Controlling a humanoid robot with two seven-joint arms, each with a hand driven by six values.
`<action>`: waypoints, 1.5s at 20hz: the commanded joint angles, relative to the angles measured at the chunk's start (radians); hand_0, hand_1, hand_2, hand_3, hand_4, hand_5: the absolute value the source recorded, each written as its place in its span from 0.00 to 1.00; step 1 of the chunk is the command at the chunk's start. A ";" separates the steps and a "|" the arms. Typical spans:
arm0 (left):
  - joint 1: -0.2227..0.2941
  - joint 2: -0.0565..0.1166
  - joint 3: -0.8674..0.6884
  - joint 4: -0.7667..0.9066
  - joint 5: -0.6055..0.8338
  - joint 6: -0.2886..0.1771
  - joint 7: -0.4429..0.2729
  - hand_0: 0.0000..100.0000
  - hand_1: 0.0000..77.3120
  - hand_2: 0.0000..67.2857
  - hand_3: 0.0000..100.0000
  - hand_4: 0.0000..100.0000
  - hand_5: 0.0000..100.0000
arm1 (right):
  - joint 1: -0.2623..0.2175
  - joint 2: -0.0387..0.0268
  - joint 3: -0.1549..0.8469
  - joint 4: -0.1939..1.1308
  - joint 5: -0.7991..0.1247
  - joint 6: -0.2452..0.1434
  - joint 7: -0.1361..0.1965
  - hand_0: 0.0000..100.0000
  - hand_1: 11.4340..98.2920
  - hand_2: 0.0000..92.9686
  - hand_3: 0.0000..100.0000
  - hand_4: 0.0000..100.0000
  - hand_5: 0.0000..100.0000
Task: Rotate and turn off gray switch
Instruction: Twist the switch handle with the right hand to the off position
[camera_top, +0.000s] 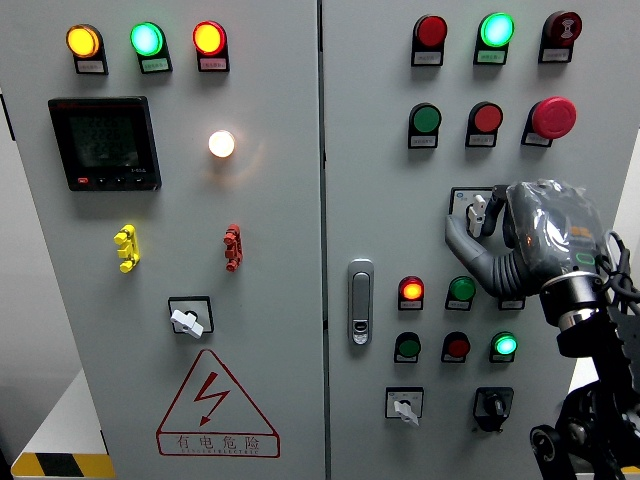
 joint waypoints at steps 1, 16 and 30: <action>0.000 0.000 0.000 0.000 0.000 0.000 0.000 0.88 0.00 0.20 0.19 0.08 0.11 | 0.001 0.0009 0.002 0.000 0.000 0.002 0.001 0.00 0.24 0.66 1.00 1.00 1.00; 0.000 0.000 0.000 0.000 0.000 0.000 0.000 0.88 0.00 0.20 0.19 0.08 0.11 | 0.001 0.0040 0.015 0.004 0.000 0.005 0.004 0.00 0.27 0.63 1.00 1.00 1.00; 0.000 0.000 0.000 0.000 0.000 0.000 0.000 0.88 0.00 0.20 0.19 0.08 0.11 | -0.009 0.0040 0.046 0.038 -0.005 0.005 0.011 0.00 0.27 0.63 1.00 1.00 1.00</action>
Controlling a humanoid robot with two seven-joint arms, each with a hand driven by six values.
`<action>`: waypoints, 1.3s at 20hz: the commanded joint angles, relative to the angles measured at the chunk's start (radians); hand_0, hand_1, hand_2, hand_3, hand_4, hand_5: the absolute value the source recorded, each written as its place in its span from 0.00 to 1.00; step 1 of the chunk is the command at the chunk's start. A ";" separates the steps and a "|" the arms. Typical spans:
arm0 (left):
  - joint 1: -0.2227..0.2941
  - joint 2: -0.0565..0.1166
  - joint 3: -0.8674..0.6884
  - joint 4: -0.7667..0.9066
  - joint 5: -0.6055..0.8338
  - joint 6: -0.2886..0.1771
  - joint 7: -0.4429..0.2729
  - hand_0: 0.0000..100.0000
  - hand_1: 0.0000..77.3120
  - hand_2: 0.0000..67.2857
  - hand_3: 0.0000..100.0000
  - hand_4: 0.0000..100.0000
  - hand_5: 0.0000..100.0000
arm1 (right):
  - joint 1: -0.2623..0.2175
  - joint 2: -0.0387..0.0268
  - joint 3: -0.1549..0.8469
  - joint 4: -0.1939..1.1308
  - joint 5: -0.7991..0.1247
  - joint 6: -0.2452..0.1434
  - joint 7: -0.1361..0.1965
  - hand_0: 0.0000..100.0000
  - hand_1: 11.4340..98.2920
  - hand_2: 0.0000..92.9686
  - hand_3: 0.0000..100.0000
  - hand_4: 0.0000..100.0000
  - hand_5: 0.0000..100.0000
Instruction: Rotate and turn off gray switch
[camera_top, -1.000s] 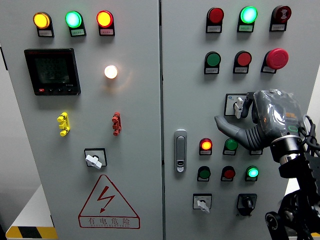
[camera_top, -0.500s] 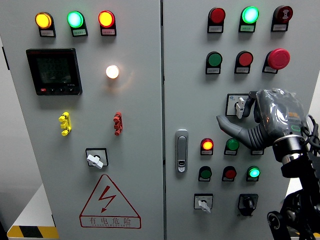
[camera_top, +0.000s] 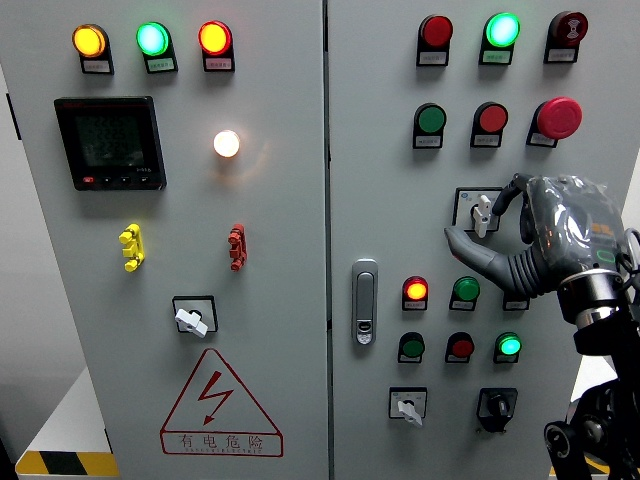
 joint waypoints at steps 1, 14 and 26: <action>0.000 0.000 0.000 0.000 0.000 0.000 0.000 0.88 0.00 0.20 0.19 0.08 0.11 | -0.004 0.0000 -0.001 0.020 -0.002 0.000 0.000 0.00 0.27 0.63 1.00 1.00 1.00; 0.000 0.000 0.000 0.000 0.000 0.000 0.000 0.88 0.00 0.20 0.19 0.08 0.11 | -0.109 -0.0015 0.016 0.189 0.000 -0.003 0.000 0.00 0.28 0.64 0.94 0.85 1.00; 0.000 0.000 0.000 0.000 0.000 0.000 0.000 0.88 0.00 0.20 0.19 0.08 0.11 | -0.232 -0.0046 0.033 0.319 0.004 -0.006 0.002 0.00 0.29 0.36 0.39 0.25 0.49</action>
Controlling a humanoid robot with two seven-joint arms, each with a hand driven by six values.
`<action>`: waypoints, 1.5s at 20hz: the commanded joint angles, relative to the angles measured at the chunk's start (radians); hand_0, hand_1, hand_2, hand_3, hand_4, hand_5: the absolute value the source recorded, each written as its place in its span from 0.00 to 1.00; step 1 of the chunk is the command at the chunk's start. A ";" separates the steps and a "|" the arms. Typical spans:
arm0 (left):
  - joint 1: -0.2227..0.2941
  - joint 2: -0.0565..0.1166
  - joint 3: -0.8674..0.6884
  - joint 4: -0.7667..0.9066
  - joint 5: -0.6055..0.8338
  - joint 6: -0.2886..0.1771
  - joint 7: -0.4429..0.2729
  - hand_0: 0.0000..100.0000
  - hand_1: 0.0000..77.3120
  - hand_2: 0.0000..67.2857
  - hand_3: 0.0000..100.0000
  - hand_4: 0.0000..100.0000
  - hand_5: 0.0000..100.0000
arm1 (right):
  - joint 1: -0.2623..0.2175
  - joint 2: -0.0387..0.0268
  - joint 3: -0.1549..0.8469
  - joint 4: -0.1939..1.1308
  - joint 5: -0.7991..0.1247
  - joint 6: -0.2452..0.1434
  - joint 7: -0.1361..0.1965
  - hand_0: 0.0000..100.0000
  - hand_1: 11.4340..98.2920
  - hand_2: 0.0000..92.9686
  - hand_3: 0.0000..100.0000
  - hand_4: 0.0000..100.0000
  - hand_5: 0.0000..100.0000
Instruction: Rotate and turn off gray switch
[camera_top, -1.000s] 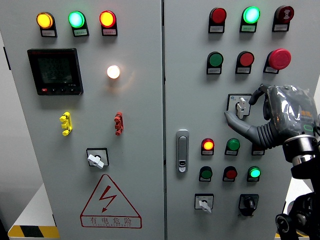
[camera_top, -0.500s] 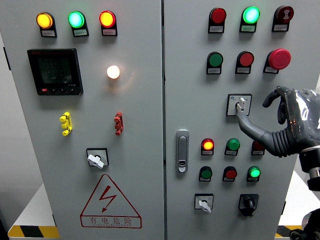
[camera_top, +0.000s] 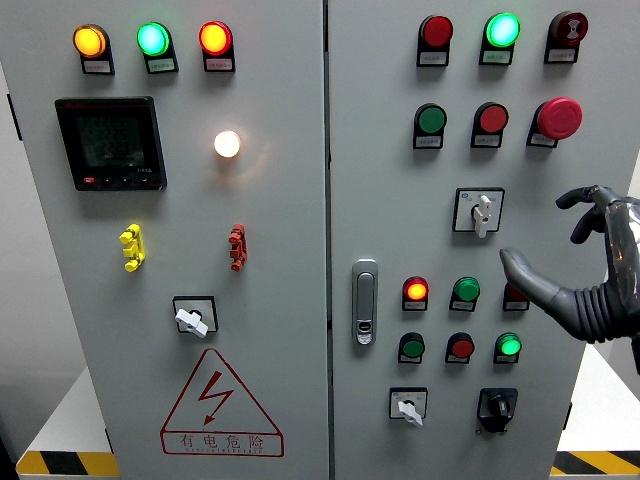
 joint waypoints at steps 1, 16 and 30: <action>0.000 0.000 0.000 0.000 0.000 0.000 0.000 0.88 0.00 0.20 0.19 0.08 0.11 | -0.010 0.0000 0.001 0.016 0.001 -0.004 0.000 0.00 0.30 0.34 0.35 0.22 0.46; 0.000 0.000 -0.002 0.000 0.000 0.000 0.000 0.88 0.00 0.20 0.19 0.08 0.11 | -0.074 0.0015 0.003 0.110 -0.005 -0.020 0.069 0.00 0.31 0.15 0.15 0.13 0.22; 0.000 0.000 0.000 0.000 0.000 0.000 0.000 0.88 0.00 0.20 0.19 0.08 0.11 | -0.125 -0.0015 -0.028 0.162 -0.039 -0.062 0.106 0.00 0.32 0.14 0.15 0.12 0.14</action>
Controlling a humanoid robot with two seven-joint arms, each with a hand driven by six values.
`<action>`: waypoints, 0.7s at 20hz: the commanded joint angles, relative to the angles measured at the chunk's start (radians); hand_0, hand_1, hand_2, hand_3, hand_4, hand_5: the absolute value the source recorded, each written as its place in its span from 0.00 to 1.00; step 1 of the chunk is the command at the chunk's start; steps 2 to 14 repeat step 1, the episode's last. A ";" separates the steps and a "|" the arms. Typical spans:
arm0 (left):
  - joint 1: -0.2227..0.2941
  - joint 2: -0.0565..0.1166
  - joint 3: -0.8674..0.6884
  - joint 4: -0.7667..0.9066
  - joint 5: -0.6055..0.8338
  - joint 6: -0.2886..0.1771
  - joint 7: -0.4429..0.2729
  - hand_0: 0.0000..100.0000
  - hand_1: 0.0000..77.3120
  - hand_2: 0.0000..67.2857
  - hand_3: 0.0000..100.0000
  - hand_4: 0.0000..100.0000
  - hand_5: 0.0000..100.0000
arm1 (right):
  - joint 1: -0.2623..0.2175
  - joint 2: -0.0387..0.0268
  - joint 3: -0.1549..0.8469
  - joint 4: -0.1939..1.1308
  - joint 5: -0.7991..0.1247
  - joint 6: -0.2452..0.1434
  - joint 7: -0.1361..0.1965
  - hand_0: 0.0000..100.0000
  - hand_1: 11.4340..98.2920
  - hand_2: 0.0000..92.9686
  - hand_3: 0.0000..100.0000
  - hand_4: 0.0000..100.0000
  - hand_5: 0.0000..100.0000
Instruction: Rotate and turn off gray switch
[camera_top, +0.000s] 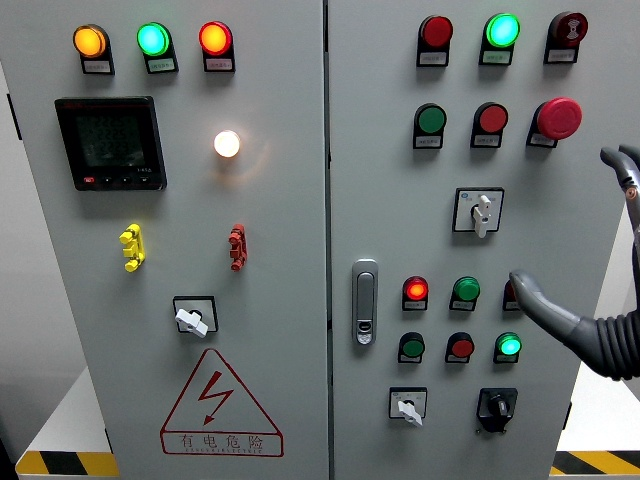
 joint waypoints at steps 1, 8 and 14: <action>0.000 0.000 0.000 0.000 0.000 0.000 0.000 0.88 0.00 0.20 0.19 0.08 0.11 | -0.006 -0.0006 -0.010 0.005 -0.011 -0.002 0.006 0.00 0.32 0.14 0.15 0.12 0.14; 0.000 0.000 0.000 0.000 0.000 0.000 0.000 0.88 0.00 0.20 0.19 0.08 0.11 | -0.006 -0.0006 -0.010 0.005 -0.011 -0.002 0.006 0.00 0.32 0.14 0.15 0.12 0.14; 0.000 0.000 0.000 0.000 0.000 0.000 0.000 0.88 0.00 0.20 0.19 0.08 0.11 | -0.006 -0.0006 -0.010 0.005 -0.011 -0.002 0.006 0.00 0.32 0.14 0.15 0.12 0.14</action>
